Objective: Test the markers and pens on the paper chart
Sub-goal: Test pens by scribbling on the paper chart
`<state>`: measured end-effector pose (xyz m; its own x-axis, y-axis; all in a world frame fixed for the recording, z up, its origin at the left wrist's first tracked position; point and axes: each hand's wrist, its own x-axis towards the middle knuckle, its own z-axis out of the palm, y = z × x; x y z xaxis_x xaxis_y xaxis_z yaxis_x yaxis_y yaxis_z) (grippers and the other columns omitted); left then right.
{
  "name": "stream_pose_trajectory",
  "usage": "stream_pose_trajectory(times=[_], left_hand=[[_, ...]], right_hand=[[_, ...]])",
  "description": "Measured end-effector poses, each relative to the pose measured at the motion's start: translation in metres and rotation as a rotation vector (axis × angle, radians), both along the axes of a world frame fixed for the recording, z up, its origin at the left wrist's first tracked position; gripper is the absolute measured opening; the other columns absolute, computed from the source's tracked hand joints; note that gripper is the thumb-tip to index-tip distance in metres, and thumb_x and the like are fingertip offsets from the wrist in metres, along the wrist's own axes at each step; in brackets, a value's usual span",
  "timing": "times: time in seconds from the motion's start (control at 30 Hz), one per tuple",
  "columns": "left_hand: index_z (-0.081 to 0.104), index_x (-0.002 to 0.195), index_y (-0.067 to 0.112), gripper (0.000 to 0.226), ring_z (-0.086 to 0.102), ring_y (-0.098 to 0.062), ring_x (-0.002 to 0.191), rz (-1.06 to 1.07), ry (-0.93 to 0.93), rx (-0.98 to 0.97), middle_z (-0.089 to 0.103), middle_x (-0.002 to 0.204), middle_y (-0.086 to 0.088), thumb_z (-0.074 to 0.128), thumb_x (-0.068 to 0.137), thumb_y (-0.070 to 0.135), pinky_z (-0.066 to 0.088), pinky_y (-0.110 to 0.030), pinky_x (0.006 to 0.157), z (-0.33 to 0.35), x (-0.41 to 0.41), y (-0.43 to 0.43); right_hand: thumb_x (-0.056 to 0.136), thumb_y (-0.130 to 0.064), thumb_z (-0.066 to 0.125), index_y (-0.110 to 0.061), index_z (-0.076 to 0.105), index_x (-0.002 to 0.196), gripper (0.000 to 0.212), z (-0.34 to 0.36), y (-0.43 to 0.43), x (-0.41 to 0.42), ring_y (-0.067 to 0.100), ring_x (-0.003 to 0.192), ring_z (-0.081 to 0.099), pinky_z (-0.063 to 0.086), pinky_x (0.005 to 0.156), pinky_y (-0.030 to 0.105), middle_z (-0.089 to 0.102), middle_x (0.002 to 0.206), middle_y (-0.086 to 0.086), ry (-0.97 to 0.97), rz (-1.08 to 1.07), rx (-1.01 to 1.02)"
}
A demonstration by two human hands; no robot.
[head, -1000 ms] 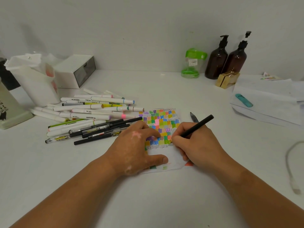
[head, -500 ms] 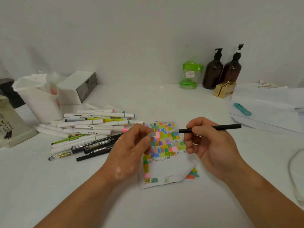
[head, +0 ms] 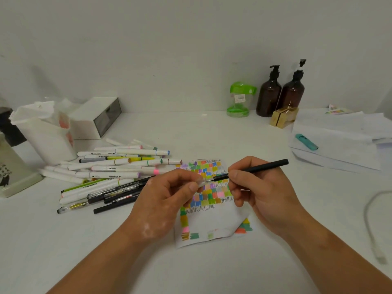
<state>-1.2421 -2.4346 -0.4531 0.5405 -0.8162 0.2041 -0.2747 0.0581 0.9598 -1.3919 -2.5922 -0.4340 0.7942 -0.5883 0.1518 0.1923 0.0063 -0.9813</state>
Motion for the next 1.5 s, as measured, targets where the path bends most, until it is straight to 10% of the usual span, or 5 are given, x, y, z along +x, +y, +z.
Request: stream_pose_trajectory(times=[0.53,0.67,0.8,1.07,1.5], left_hand=[[0.077,0.098,0.025,0.022,0.067,-0.015,0.064,-0.037,0.044,-0.044,0.076,0.082,-0.003,0.07,0.08,0.035,0.054,-0.024,0.061,0.002,-0.021,-0.002],[0.074,0.107,0.036,0.03,0.071,-0.007,0.082,-0.02,-0.221,0.096,0.074,0.089,0.017,0.067,0.082,0.051,0.055,-0.019,0.072,-0.003,-0.025,-0.001],[0.075,0.099,0.038,0.023,0.069,-0.004,0.079,0.07,-0.333,0.113,0.072,0.086,0.023,0.066,0.081,0.05,0.053,-0.013,0.067,-0.004,-0.018,0.002],[0.074,0.087,0.034,0.002,0.067,-0.008,0.077,0.055,-0.532,0.159,0.07,0.081,0.019,0.074,0.086,0.036,0.051,-0.013,0.063,0.002,-0.009,0.006],[0.069,0.069,0.036,0.013,0.057,0.004,0.064,0.379,-0.71,0.735,0.064,0.066,0.018,0.078,0.071,0.027,0.034,-0.006,0.051,0.02,0.061,0.046]], right_hand=[[0.066,-0.046,0.08,-0.021,0.081,0.084,0.03,-0.001,0.013,0.008,0.015,0.066,0.067,0.054,0.059,0.023,0.073,0.072,0.003,0.073,0.045,-0.042],[0.084,-0.04,0.07,-0.026,0.081,0.094,0.021,0.011,-0.016,0.001,0.01,0.066,0.067,0.055,0.056,0.023,0.07,0.073,-0.004,-0.003,-0.193,0.103],[0.093,-0.039,0.069,-0.032,0.07,0.112,0.021,0.005,-0.069,-0.023,0.011,0.066,0.066,0.05,0.058,0.029,0.071,0.071,-0.006,0.436,-0.579,-0.404],[0.086,-0.043,0.074,-0.03,0.078,0.106,0.024,-0.027,-0.084,-0.02,0.006,0.076,0.059,0.04,0.062,0.017,0.063,0.077,-0.019,0.804,-0.482,-0.744],[0.084,-0.044,0.072,-0.035,0.073,0.083,0.009,-0.023,-0.074,-0.016,0.001,0.075,0.06,0.04,0.059,0.021,0.069,0.075,-0.017,0.697,-0.544,-0.704]])
